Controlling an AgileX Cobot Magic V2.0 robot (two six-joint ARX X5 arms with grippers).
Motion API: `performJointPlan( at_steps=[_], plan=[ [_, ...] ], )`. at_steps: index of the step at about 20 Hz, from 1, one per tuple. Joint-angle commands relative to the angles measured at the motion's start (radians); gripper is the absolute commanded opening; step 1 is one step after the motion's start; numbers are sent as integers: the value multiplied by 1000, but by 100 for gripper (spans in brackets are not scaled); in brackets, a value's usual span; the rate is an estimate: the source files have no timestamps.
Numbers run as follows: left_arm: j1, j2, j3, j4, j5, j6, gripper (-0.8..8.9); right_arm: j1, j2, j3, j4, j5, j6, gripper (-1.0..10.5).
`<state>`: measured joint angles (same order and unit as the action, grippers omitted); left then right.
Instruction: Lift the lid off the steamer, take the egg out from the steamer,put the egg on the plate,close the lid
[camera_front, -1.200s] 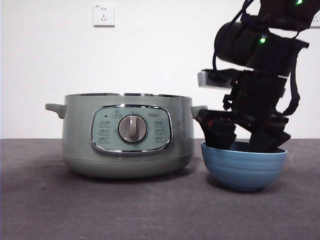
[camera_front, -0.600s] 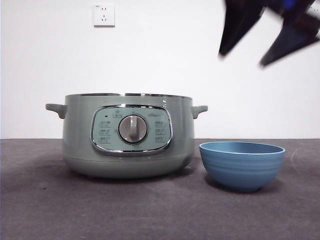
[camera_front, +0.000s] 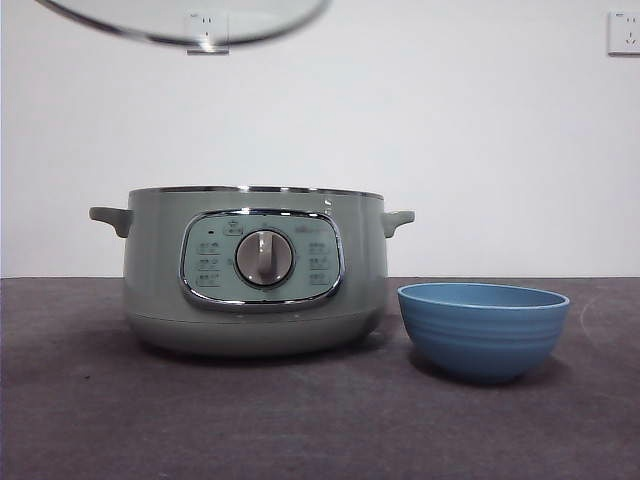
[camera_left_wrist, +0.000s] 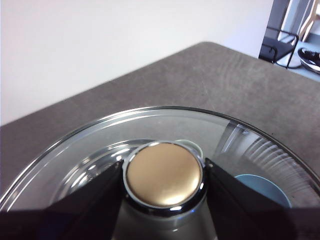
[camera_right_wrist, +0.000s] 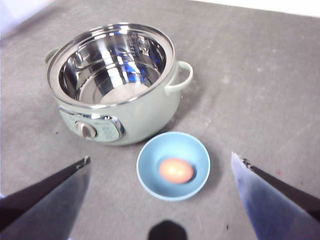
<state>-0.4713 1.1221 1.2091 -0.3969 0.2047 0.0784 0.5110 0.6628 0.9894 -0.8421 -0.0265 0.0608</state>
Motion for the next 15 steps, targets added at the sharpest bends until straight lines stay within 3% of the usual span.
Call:
performJointPlan(
  at_steps=[1, 6, 15],
  plan=[
    [-8, 79, 18, 126, 6, 5, -8, 2, -10, -3, -8, -2, 21, 474],
    [-8, 260, 18, 266, 4, 36, -8, 2, -11, -3, -11, -30, 36, 474],
    [-5, 438, 18, 364, -46, 81, -8, 2, -11, -3, -11, -28, 36, 474]
  ],
)
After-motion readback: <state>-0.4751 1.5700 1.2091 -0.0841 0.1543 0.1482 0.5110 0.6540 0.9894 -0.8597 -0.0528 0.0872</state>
